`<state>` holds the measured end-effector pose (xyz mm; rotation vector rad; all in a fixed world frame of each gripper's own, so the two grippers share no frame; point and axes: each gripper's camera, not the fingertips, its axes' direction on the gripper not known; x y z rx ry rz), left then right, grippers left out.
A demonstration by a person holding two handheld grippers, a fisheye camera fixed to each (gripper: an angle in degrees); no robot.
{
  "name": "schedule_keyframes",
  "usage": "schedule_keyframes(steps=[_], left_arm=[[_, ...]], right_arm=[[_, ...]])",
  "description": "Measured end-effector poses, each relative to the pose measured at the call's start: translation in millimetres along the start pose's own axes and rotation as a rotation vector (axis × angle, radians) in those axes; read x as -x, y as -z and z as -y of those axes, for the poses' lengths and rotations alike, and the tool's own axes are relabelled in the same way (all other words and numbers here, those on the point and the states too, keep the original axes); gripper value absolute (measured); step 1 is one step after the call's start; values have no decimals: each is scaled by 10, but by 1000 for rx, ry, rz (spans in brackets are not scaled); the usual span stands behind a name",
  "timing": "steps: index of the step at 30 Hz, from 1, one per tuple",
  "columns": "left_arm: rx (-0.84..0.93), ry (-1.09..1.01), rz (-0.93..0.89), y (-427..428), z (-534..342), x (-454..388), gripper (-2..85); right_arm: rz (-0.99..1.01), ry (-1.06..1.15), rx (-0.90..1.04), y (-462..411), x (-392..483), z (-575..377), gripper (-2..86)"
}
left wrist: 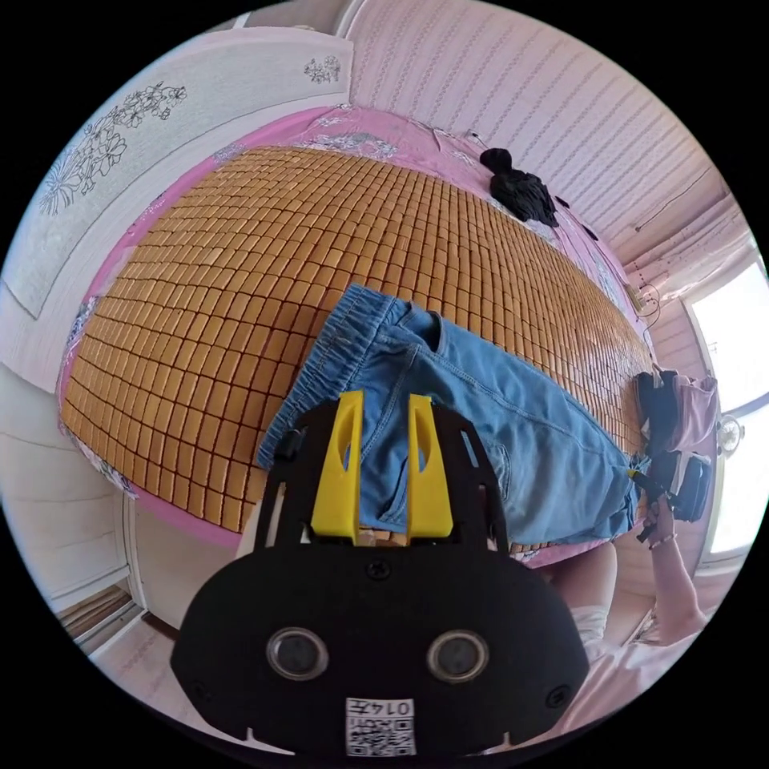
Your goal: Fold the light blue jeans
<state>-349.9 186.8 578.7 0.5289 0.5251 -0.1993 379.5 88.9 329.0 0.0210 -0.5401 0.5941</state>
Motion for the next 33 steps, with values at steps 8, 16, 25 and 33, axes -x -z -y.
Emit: schedule_keyframes(steps=[8,16,25,33], left_arm=[[175,97,63,-600,527,-148,65],[36,184,-116,-181,448,99,-8],[-398,117,-442,1295,509,224,-10],[-554,-27,-507,2035,-521,577,-10]], right_arm=[[-41,38,-43,-93,-2,-297,80],[264,-113,-104,302,-608,-476,8],[574,-108,-561,1581,-994,-741,1],[537,-60,-701,1771,-1028,-1808,2]])
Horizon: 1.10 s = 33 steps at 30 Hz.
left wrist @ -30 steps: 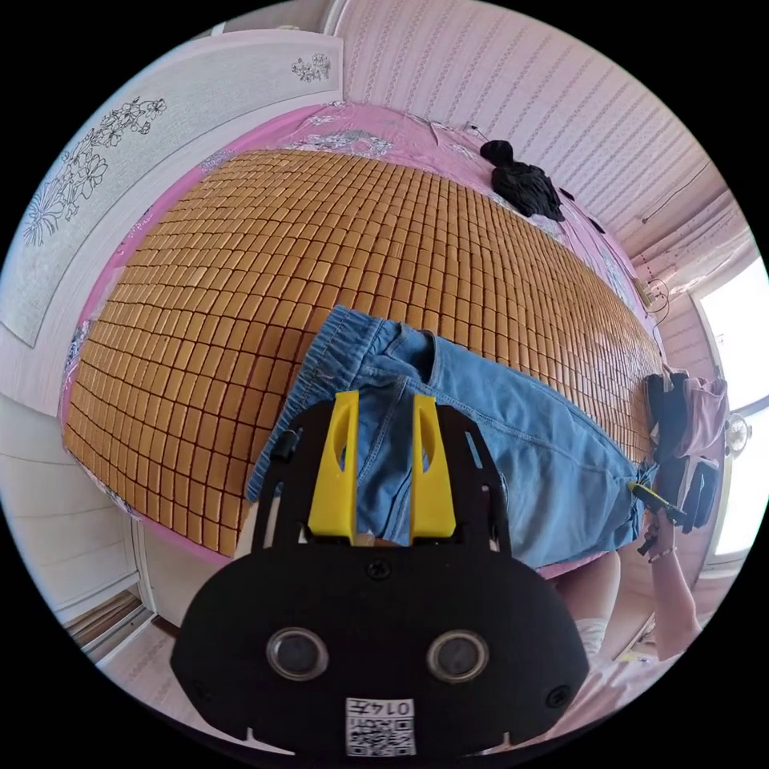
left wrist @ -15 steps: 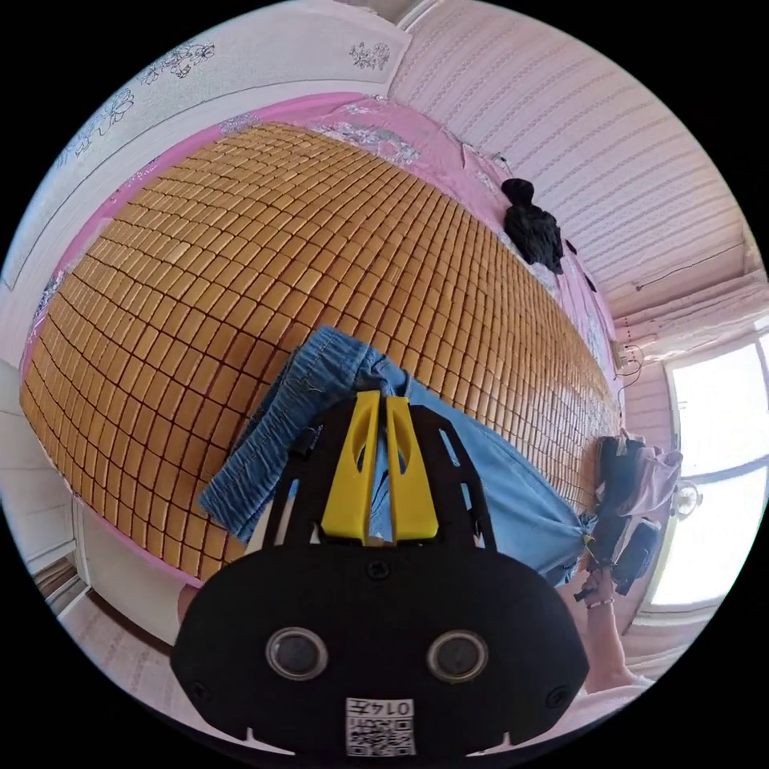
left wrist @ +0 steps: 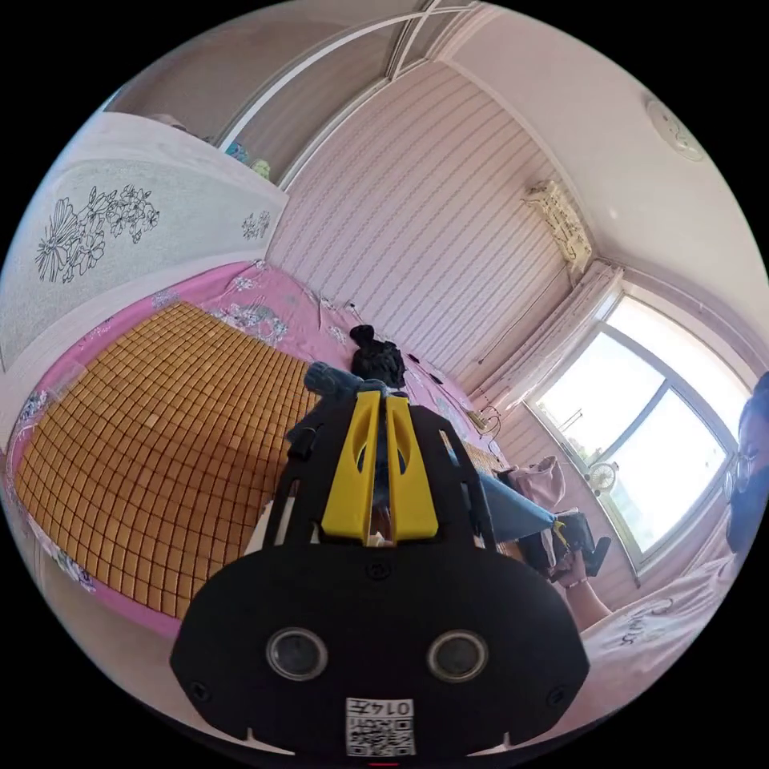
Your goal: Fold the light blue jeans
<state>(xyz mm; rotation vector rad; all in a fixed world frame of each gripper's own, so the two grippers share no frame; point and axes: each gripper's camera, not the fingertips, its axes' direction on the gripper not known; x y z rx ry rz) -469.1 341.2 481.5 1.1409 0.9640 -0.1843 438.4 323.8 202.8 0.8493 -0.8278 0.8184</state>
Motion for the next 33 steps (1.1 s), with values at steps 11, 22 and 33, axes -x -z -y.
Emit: schedule_keyframes(steps=[11,22,33], left_arm=[[427,471,433,213,-2039,1307,-10],[318,435,356,406,-1680,1159,-10],[5,191,204,376,-295,619,-10]], right_arm=[[-211,-235,461,-489,-364,-922,82],[-96,-403,468,-1229,-653,-109,58],[132,-103,-28,350,-54,823,14]])
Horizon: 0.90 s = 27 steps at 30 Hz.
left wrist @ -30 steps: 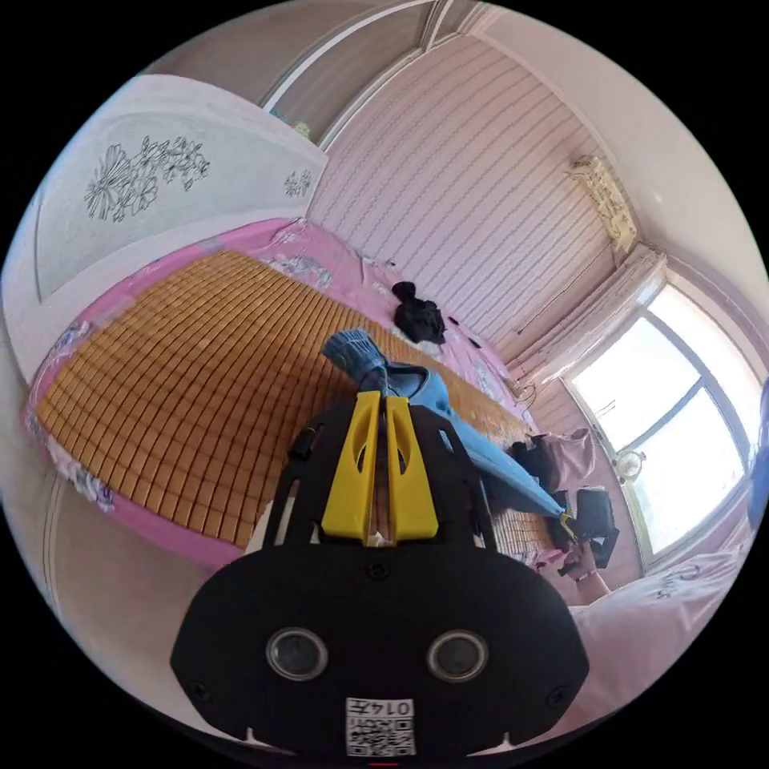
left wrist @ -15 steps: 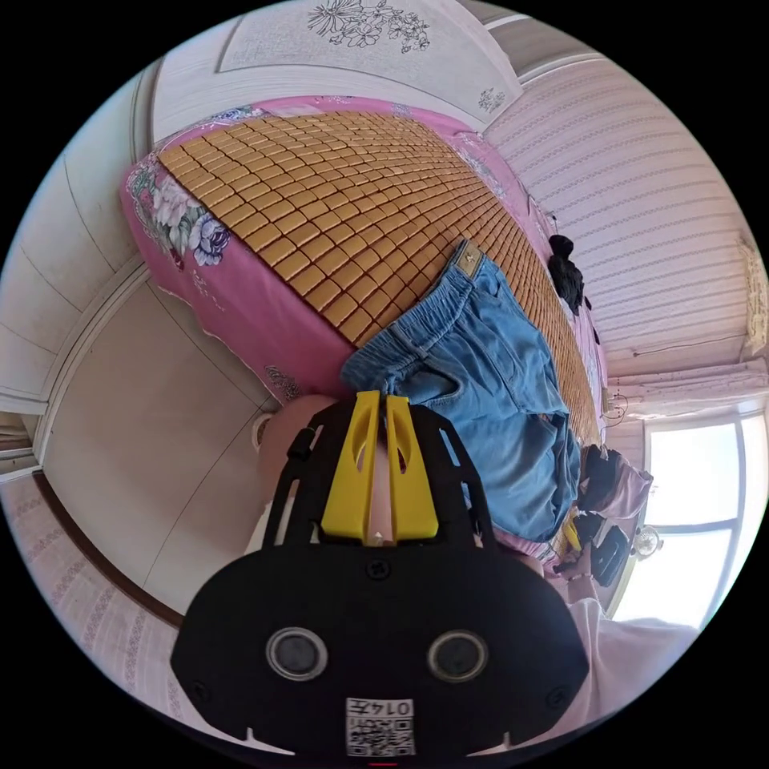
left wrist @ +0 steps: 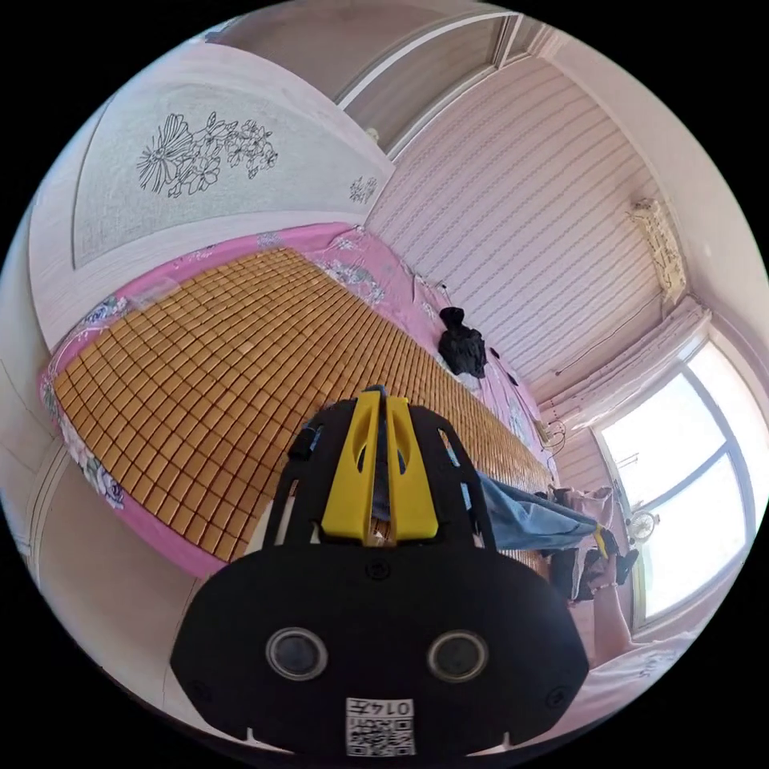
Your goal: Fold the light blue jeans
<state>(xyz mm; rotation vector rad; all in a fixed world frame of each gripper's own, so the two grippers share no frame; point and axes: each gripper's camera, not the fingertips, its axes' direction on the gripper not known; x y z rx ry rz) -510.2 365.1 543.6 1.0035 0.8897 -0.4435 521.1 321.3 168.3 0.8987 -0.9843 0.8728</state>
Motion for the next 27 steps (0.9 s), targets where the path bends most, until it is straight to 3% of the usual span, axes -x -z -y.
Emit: schedule_keyframes(steps=[5,9,13,20,24,27], left_arm=[[-105,-40,-59,382,-163,11,-10],[55,68,76,418,-793,512,-10],[166,245,114,383,-1294,908,-10],[114,127,35,130,-667,559,-10],[-3,13,5,103,180,24,-10],[-127,-40,-153,310,512,-250,-10]], right_arm=[[-60,-153,-82,645,-384,-771,7],[-204,-386,126,664,-892,-1603,3],[-196,-494,110,681,-989,-1843,2],[-135,-186,88,243,-400,-539,2],[-50,-28,-104,372,146,221,2],[14,13,-255,726,340,338,2]])
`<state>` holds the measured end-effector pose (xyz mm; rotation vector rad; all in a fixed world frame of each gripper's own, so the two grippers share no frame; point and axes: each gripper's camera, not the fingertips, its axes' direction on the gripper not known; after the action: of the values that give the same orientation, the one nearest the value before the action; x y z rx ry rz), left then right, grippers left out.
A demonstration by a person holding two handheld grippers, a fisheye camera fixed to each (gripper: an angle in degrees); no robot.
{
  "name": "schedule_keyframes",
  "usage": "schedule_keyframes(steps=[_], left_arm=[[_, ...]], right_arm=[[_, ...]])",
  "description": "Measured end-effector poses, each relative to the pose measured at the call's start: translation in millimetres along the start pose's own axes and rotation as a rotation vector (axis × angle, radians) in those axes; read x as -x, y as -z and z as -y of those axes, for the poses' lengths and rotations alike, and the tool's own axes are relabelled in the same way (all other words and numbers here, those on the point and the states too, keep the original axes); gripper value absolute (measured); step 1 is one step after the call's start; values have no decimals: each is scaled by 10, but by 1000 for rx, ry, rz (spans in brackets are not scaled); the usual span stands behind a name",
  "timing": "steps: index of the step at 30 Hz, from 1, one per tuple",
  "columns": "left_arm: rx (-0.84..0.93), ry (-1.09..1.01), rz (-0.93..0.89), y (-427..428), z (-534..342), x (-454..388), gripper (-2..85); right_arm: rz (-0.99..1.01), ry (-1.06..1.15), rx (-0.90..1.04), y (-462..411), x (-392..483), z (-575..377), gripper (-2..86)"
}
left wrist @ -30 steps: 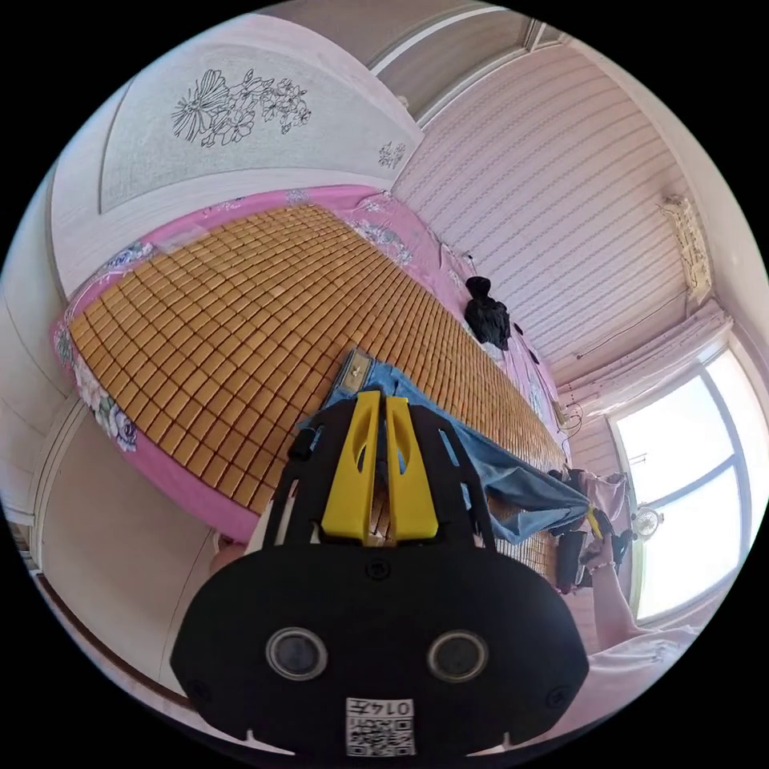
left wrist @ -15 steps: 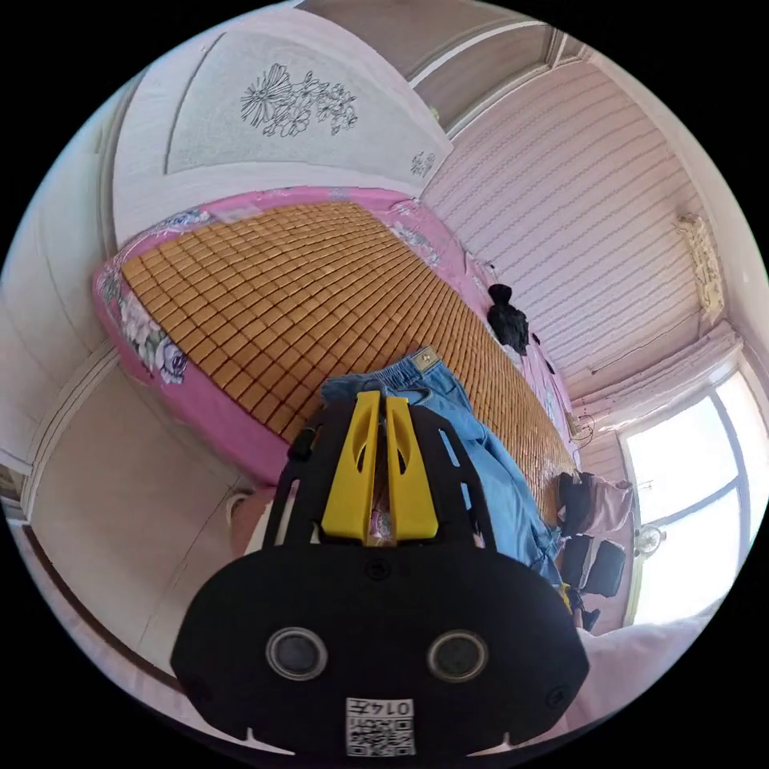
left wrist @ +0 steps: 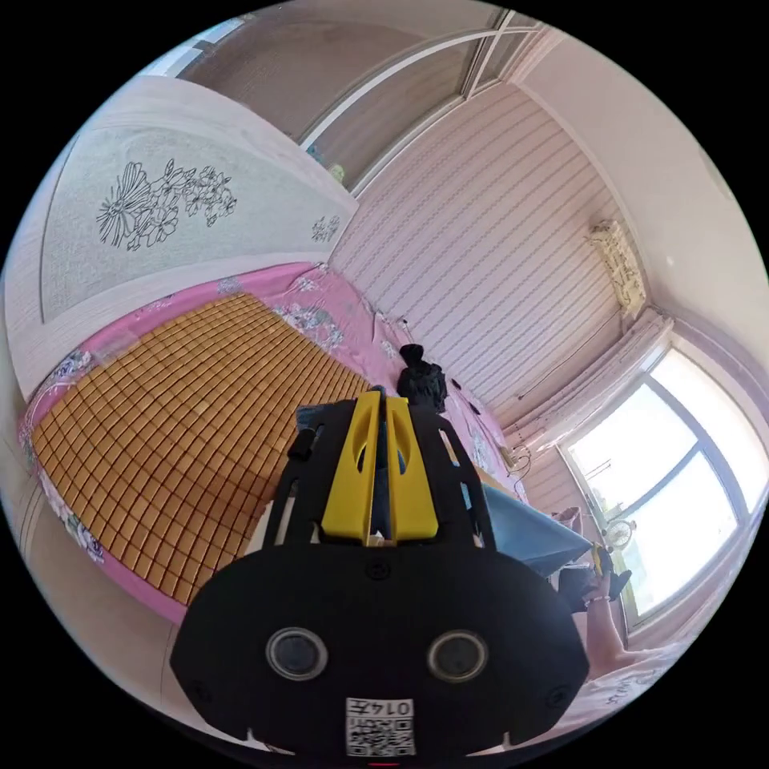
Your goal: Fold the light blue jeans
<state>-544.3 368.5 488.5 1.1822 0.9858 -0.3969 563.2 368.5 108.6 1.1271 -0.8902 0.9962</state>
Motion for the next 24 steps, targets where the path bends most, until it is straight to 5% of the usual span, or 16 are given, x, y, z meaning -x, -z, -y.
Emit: schedule_keyframes(steps=[4,8,14,18,24], left_arm=[[-74,-67,-82,329,-44,-5,-10],[10,22,32,531,-547,481,-10],[444,232,426,323,-1751,1451,-9],[414,470,382,402,-2131,1851,-4],[319,378,452,418,-1772,1736,-7]], right_arm=[[0,-11,-3,316,-81,-267,3],[-91,-139,161,424,-427,-1075,3],[-363,-482,449,105,-1048,-2165,8],[-509,-422,544,-154,-973,-2138,15],[-607,-164,464,-601,-660,-1543,57]])
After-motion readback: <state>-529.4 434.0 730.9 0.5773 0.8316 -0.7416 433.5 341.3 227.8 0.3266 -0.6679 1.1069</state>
